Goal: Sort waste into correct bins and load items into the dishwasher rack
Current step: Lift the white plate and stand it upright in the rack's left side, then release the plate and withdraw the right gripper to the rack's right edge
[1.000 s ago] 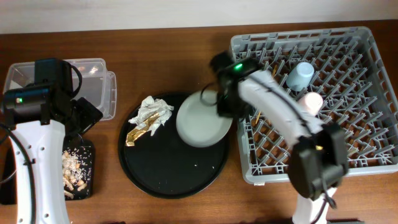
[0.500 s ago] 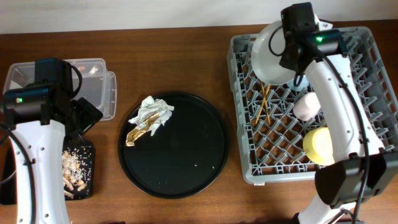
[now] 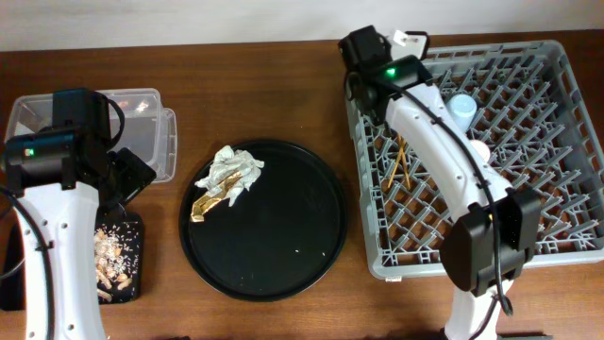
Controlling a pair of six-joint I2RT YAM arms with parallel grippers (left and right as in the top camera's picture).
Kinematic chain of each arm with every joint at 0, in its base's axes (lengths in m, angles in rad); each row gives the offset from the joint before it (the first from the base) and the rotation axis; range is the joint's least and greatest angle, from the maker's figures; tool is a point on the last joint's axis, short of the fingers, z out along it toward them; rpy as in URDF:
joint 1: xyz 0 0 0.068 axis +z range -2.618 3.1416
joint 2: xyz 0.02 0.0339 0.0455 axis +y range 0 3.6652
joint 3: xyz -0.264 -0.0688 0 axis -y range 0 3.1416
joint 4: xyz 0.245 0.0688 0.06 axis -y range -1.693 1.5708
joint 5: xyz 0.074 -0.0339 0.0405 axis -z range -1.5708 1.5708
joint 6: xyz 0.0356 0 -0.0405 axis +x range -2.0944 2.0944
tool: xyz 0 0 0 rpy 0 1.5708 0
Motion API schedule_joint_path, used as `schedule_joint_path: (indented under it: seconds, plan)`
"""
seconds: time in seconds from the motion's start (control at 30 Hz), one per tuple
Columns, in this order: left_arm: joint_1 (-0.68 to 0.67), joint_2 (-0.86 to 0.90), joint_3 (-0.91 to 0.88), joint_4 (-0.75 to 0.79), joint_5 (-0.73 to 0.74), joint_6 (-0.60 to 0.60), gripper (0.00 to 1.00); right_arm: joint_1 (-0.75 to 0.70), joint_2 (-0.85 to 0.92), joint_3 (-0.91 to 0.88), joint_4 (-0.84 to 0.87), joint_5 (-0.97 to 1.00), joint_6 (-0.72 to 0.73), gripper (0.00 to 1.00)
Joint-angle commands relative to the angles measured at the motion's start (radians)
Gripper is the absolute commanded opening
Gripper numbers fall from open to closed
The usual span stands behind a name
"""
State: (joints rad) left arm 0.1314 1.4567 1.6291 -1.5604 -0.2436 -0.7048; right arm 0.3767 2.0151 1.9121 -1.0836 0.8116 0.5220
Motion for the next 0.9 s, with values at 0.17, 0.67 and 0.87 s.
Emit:
schedule_joint_path:
  seconds: [0.17,0.67,0.87]
  plan:
    - [0.003,-0.006,0.006,-0.001,-0.004,-0.006,0.99,0.135,-0.097,0.011,-0.064,-0.212,0.007,0.98]
    - [0.003,-0.006,0.006,-0.001,-0.004,-0.006,0.99,0.283,-0.076,0.018,0.077,-1.01,0.01,0.98]
    - [0.003,-0.006,0.006,-0.001,-0.004,-0.006,0.99,0.075,-0.232,0.018,-0.109,-0.957,0.01,0.98]
